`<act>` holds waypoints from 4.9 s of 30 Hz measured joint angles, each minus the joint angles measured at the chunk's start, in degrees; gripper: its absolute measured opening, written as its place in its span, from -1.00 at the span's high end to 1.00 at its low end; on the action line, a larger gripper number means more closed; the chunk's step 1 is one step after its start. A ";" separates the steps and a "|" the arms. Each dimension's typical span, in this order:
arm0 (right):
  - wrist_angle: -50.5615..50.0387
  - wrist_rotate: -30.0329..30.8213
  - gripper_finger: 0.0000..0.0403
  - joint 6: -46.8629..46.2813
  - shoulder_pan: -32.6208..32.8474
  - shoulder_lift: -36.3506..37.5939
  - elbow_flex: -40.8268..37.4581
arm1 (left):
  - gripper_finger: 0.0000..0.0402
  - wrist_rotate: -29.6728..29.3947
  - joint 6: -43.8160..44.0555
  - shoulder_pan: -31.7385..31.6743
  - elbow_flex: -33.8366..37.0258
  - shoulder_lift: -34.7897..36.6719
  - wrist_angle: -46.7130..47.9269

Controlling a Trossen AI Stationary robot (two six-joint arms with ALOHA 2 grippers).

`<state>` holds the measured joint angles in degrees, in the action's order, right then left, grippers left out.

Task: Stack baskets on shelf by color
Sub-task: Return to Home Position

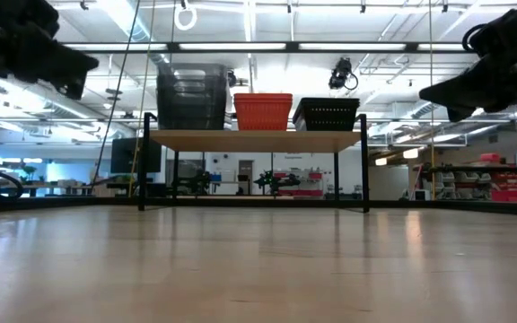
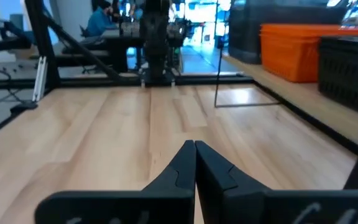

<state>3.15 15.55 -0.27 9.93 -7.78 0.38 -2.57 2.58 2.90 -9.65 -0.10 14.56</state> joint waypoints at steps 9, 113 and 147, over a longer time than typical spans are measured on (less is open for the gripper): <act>0.07 -0.02 0.95 -0.75 -0.98 1.08 0.00 | 0.98 2.18 -0.17 -0.02 9.18 -1.01 -16.34; 0.16 -0.22 0.94 -1.64 -0.98 0.53 0.03 | 0.84 2.23 -0.58 -0.07 9.23 -0.63 -17.30; 0.18 -0.22 0.94 -1.64 -0.98 0.53 0.04 | 0.82 2.22 -0.59 -0.04 9.23 -0.63 -17.30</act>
<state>3.33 15.33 -1.91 8.95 -7.25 0.43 -0.35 1.99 2.85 -0.43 -0.73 -2.74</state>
